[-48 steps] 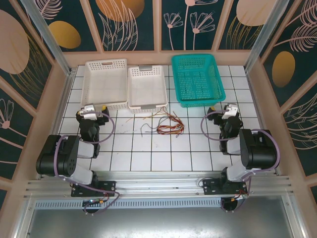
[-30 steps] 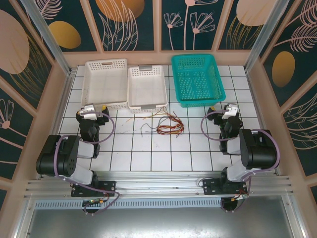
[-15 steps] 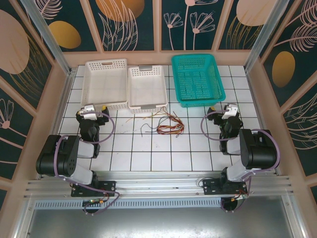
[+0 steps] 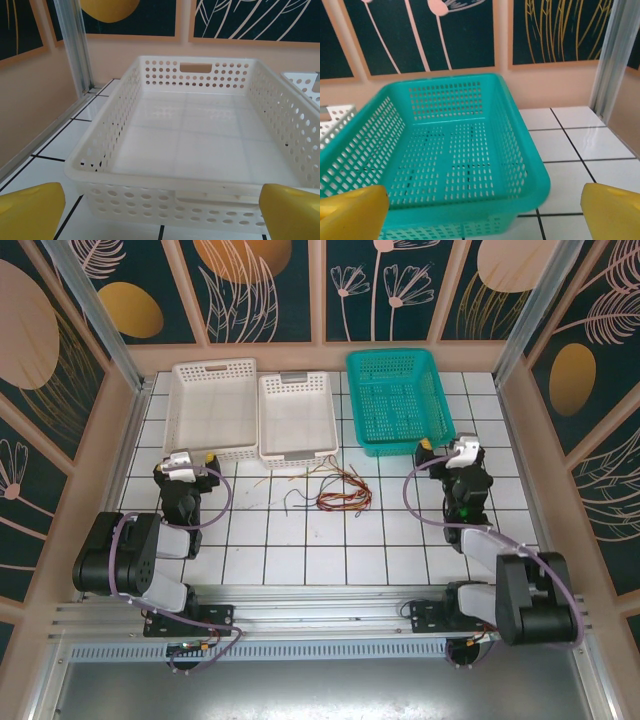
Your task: Untangle the cables
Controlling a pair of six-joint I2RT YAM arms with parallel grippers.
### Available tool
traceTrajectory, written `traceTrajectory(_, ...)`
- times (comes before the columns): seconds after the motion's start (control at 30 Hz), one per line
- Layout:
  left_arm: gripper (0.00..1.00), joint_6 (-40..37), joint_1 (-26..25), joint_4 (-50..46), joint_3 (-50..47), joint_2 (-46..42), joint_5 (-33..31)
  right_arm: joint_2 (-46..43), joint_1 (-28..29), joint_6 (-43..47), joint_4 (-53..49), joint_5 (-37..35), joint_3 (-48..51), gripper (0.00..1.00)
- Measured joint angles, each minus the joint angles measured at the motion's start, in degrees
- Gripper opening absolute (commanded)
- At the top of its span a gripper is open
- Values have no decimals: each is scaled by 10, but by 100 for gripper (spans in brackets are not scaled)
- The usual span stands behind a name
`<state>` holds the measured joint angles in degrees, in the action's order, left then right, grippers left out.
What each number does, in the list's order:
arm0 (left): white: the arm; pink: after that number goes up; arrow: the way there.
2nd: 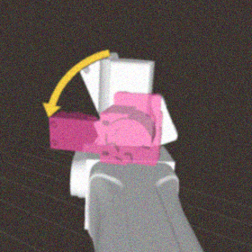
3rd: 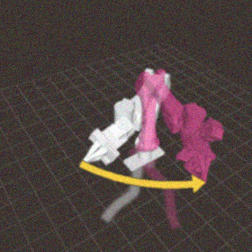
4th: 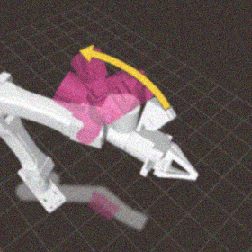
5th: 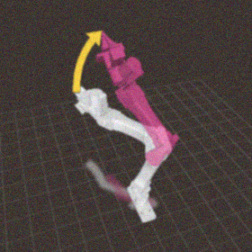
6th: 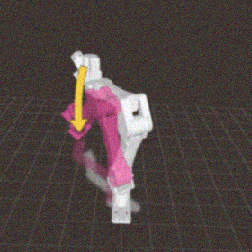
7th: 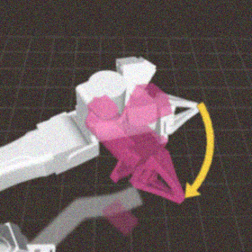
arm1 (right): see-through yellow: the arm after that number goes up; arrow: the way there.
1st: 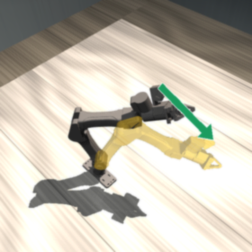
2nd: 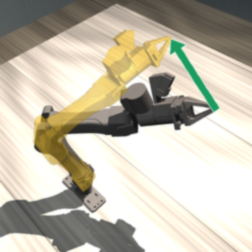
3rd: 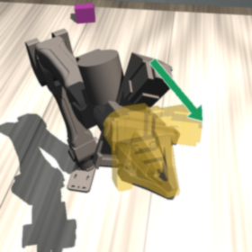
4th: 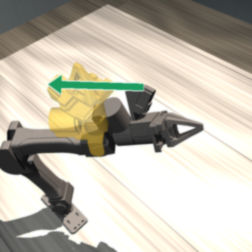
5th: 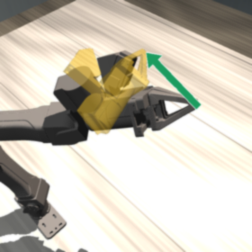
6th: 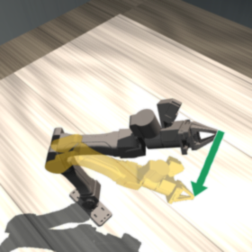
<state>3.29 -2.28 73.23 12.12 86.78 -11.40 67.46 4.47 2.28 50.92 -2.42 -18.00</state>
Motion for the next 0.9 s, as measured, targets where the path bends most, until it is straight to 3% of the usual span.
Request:
traceTrajectory(0.13, 99, 0, 0, 0, 0, 0, 0, -52, 29, -13, -74, -19, -33, 99)
traceTrajectory(0.27, 99, 0, 0, 0, 0, 0, 0, -122, 38, -44, -106, 12, -34, 99)
traceTrajectory(0.37, 99, 0, 0, 0, 0, 0, 0, -169, 39, -107, -115, 15, -34, 99)
traceTrajectory(0.47, 99, 0, 0, 0, 0, 0, 0, -212, 35, -210, -187, -35, -44, 99)
traceTrajectory(0.63, 99, 0, 0, -17, 3, -7, 2, -244, 17, -266, -261, -38, -71, 99)
traceTrajectory(0.9, 99, 12, 0, -135, 25, -156, 5, -243, -10, -346, -272, -5, -65, 99)
